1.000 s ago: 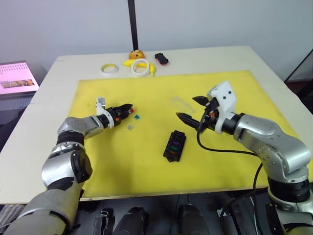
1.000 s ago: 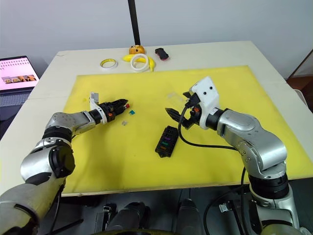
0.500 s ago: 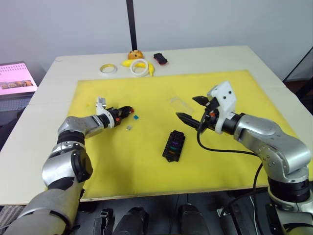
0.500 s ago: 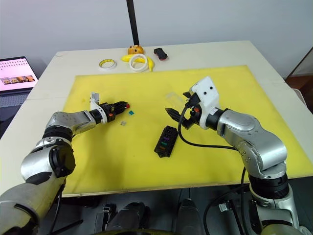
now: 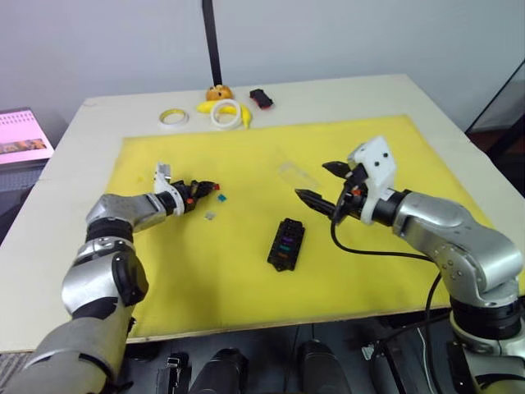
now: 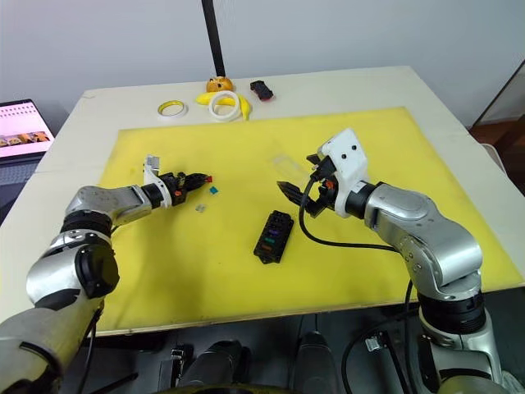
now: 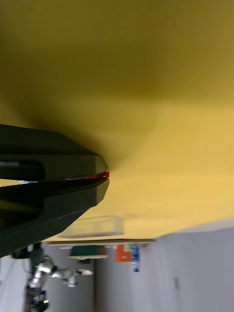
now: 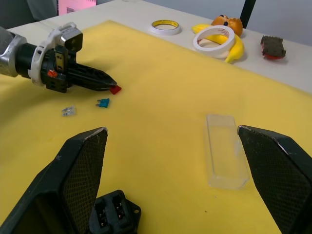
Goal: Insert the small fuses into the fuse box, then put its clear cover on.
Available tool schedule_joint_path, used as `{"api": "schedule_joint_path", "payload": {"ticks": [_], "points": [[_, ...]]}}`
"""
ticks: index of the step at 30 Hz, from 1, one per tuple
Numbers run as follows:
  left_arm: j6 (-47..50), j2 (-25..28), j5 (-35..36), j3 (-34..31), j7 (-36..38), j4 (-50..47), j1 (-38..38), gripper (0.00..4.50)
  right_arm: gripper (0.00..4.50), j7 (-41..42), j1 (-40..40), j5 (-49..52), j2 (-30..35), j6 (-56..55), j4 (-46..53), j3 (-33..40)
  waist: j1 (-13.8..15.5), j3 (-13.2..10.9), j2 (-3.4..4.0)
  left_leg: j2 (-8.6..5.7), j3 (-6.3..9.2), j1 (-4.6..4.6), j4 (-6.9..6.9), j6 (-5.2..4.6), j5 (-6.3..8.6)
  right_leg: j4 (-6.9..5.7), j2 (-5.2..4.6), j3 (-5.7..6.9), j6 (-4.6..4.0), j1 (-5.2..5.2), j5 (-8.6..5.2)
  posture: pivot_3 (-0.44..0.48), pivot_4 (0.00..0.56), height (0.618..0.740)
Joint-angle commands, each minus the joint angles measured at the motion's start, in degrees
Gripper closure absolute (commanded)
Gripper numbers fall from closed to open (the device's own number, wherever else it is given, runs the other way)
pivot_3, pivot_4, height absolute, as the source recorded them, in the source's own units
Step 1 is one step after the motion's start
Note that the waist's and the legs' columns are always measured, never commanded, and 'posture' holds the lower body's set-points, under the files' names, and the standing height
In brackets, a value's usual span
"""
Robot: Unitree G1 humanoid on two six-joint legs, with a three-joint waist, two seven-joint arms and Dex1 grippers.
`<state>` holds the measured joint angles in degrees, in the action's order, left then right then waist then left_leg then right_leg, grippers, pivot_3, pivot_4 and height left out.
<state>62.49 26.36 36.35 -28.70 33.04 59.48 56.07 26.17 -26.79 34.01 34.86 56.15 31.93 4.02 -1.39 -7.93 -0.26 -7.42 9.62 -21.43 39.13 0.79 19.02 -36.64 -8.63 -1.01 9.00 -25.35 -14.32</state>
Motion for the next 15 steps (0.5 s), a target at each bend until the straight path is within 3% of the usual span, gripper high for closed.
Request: {"api": "schedule_joint_path", "payload": {"ticks": [1, 4, 8, 15], "points": [[7.66, 3.85, 3.41, -0.53, 2.56, -9.43, 0.51, 4.47, 0.00, -0.50, 0.22, 4.86, -1.29, 2.12, 3.04, 4.57, -0.10, -0.04, -0.07, 0.00, 0.00, -0.02, 0.00, 0.00, 0.00, -0.25, -0.01, -0.01, 0.00, -0.07, 0.00, 0.000, 0.150, 0.740], [16.00, 2.40, 8.48, -1.32, 2.35, -20.89, 0.19, 4.47, 0.00, -3.32, -0.19, 12.40, -6.23, 5.28, 3.19, 8.85, 0.25, -0.05, -0.08, -0.05, 0.00, -0.02, 0.01, 0.00, 0.00, -0.34, -0.07, -0.04, 0.00, -0.09, 0.00, 0.000, 0.150, 0.740], [22.31, -3.54, 14.50, -4.56, -1.44, -32.48, 0.23, 4.47, 0.00, -8.84, -1.44, 20.77, -12.72, 7.58, 2.53, 11.74, 0.90, -0.05, -0.08, -0.15, 0.07, -0.02, 0.10, 0.00, 0.00, -0.33, -0.12, -0.05, -0.01, 0.03, 0.00, 0.000, 0.150, 0.740], [26.59, -14.96, 21.97, -9.77, -9.22, -42.93, 1.22, 4.47, 0.00, -23.68, -4.63, 35.82, -23.57, 6.68, -2.72, 14.70, 0.13, -0.05, -0.08, -0.06, 0.05, -0.01, 0.03, 0.00, 0.00, -0.34, -0.06, -0.06, -0.01, -0.04, 0.00, 0.000, 0.150, 0.740]]}}
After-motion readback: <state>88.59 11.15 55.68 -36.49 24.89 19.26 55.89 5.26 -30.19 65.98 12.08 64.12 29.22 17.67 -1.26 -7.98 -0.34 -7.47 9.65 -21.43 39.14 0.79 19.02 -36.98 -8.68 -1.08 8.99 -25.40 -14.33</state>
